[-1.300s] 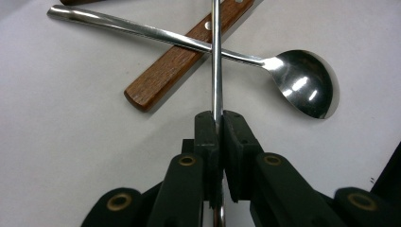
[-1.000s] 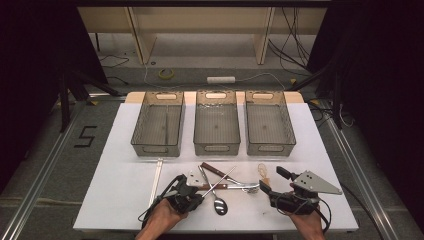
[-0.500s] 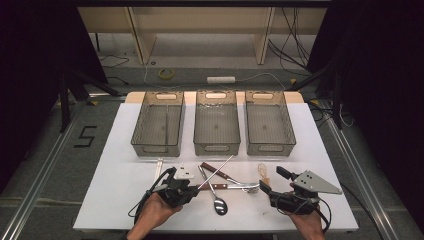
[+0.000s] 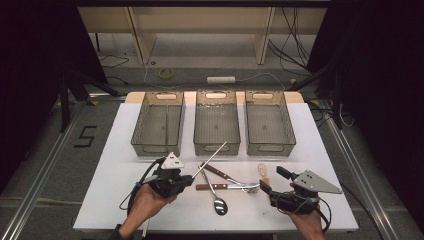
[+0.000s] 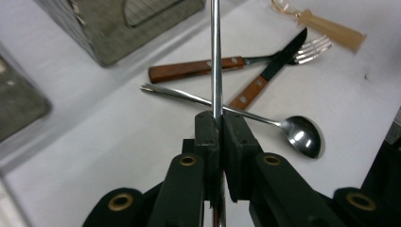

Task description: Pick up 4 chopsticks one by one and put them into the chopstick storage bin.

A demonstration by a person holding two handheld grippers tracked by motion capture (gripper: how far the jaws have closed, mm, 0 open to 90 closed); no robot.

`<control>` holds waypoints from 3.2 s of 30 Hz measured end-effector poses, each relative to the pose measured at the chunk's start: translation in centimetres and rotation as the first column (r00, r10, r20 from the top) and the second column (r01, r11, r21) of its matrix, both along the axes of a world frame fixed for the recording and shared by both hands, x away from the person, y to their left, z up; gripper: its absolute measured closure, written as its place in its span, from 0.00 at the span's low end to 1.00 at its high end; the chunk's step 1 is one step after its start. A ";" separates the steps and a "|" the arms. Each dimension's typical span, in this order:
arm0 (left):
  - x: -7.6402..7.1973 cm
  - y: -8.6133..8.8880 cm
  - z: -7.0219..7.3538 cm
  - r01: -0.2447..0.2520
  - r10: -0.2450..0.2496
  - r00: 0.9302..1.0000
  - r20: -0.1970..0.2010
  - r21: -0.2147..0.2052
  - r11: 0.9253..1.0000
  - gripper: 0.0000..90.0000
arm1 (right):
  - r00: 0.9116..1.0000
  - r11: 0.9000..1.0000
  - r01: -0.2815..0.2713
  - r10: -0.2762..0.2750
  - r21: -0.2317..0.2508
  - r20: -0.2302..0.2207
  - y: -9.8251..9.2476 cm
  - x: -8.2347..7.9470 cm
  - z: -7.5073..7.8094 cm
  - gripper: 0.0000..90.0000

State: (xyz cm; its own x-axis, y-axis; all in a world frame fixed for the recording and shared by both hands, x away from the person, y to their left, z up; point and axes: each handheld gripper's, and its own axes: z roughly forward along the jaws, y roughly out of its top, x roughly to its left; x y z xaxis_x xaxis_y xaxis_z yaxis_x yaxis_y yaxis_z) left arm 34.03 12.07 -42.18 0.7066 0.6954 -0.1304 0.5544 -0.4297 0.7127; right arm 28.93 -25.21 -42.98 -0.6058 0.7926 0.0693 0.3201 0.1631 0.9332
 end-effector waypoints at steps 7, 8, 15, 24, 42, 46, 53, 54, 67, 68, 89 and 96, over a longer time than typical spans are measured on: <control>1.8 2.2 2.2 -0.064 0.067 0.996 0.053 -0.041 0.997 0.94 | 1.000 1.000 0.007 -0.007 0.005 -0.003 -0.2 0.0 0.0 0.28; 2.1 2.5 2.5 -0.076 0.078 0.995 0.061 -0.046 0.996 0.94 | 1.000 1.000 0.007 -0.007 0.007 -0.002 -0.2 0.0 0.0 0.28; 4.4 4.4 3.7 -0.155 0.162 0.983 0.087 -0.084 0.984 0.94 | 1.000 1.000 0.004 -0.004 0.012 0.000 -0.2 0.0 0.0 0.28; 7.8 6.4 4.4 -0.249 0.262 0.963 0.061 -0.160 0.955 0.94 | 1.000 1.000 0.005 -0.005 0.015 -0.004 -0.2 0.0 0.0 0.28; 12.9 9.0 4.6 -0.392 0.403 0.913 0.055 -0.147 0.908 0.94 | 1.000 1.000 0.004 -0.004 0.021 -0.008 -0.3 0.0 -0.1 0.28; 13.7 9.6 4.4 -0.416 0.426 0.904 0.047 -0.141 0.898 0.94 | 1.000 1.000 0.005 -0.005 0.024 -0.009 -0.3 0.0 0.0 0.28; 14.9 10.3 3.9 -0.452 0.461 0.887 0.037 -0.142 0.881 0.94 | 1.000 1.000 0.003 -0.003 0.021 -0.010 -0.3 0.0 -0.1 0.28; 15.1 10.3 3.7 -0.457 0.466 0.884 0.035 -0.140 0.878 0.94 | 1.000 1.000 0.003 -0.002 0.020 -0.009 -0.2 0.0 -0.1 0.28; 16.8 10.4 2.2 -0.498 0.502 0.865 0.020 -0.103 0.861 0.94 | 1.000 1.000 -0.001 0.001 0.022 -0.009 -0.3 0.1 -0.1 0.28; 16.8 10.4 2.1 -0.499 0.503 0.864 0.016 -0.103 0.861 0.94 | 1.000 1.000 -0.001 0.001 0.021 -0.010 -0.2 0.0 -0.1 0.28; 17.8 9.7 -0.3 -0.526 0.525 0.851 -0.034 -0.060 0.849 0.94 | 1.000 1.000 0.001 0.000 0.025 -0.011 -0.3 0.0 -0.1 0.28; 18.0 9.6 -0.9 -0.541 0.538 0.841 -0.055 -0.053 0.840 0.94 | 1.000 1.000 -0.001 0.001 0.025 -0.009 -0.2 0.1 -0.1 0.29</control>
